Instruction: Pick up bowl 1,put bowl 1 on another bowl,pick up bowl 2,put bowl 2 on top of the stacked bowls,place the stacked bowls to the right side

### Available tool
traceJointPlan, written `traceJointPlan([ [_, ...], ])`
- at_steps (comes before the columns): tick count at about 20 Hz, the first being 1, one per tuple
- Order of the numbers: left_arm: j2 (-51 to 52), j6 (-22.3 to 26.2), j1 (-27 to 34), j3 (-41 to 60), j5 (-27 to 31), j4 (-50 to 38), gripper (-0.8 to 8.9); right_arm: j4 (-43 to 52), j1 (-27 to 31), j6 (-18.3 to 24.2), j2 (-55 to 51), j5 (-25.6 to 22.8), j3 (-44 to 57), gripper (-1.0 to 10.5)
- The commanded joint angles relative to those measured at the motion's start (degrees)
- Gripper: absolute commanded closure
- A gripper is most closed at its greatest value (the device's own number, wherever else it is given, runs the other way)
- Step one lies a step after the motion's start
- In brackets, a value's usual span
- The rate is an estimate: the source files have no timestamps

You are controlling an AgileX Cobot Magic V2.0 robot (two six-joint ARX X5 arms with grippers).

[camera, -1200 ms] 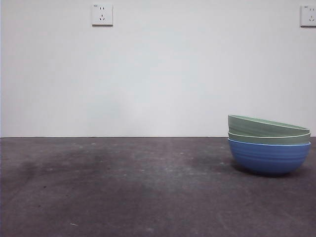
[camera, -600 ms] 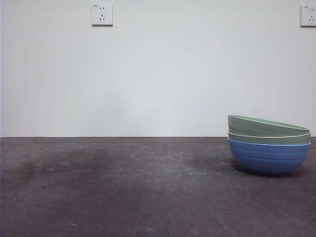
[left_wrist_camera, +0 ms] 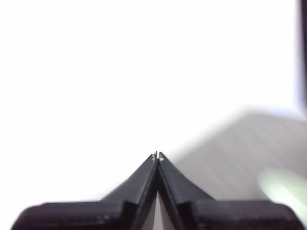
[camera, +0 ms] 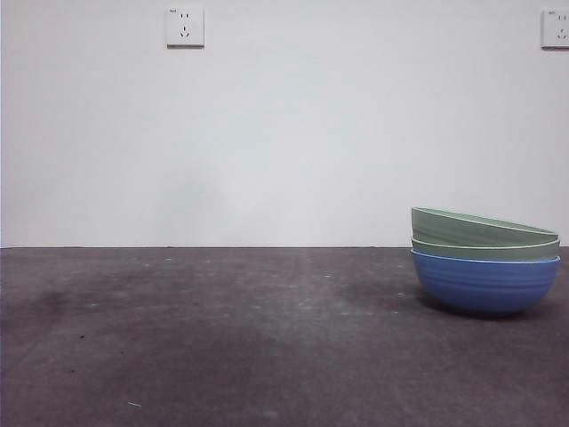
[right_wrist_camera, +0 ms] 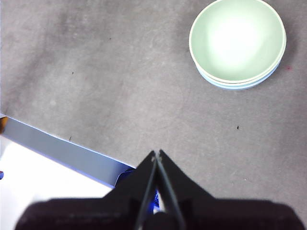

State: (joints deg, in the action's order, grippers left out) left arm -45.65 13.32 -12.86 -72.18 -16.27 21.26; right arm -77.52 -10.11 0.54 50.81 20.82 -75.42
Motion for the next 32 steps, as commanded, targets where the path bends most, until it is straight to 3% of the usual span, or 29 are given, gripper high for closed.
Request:
traceJointPlan([
  [1,7.8,1.4,4.3,17.0,-0.1,-21.6,8.17,-0.3,-0.1,0.4,-0.1,-0.1,0.2,9.5],
  [4,18.1,1.6,9.6,35.2,3.7,-33.1,8.17,-0.3,-0.1,0.4,-0.1,-0.2,0.2,9.5],
  [7,26.9,1.2,12.3,48.6,9.2,-34.0,8.17,-0.3,-0.1,0.4,-0.1,-0.2,0.2,9.5],
  [13,38.8,-0.2,15.0,65.8,9.5,-33.5,8.17,-0.3,-0.1,0.4,0.0,-0.2,0.2,9.5],
  [18,43.8,-1.6,15.2,71.0,9.5,-26.8,8.17,-0.3,-0.1,0.4,0.0,-0.2,0.2,9.5],
  [23,45.6,-1.9,15.2,71.0,8.5,-18.3,8.17,-0.3,-0.1,0.4,0.0,-0.2,0.2,9.5],
  [28,45.5,-5.2,15.2,71.1,8.2,-10.7,8.17,-0.3,-0.1,0.4,0.0,-0.2,0.2,9.5],
  [32,45.4,-6.0,15.2,71.0,8.1,-8.8,8.17,-0.3,-0.1,0.4,0.0,-0.2,0.2,9.5],
])
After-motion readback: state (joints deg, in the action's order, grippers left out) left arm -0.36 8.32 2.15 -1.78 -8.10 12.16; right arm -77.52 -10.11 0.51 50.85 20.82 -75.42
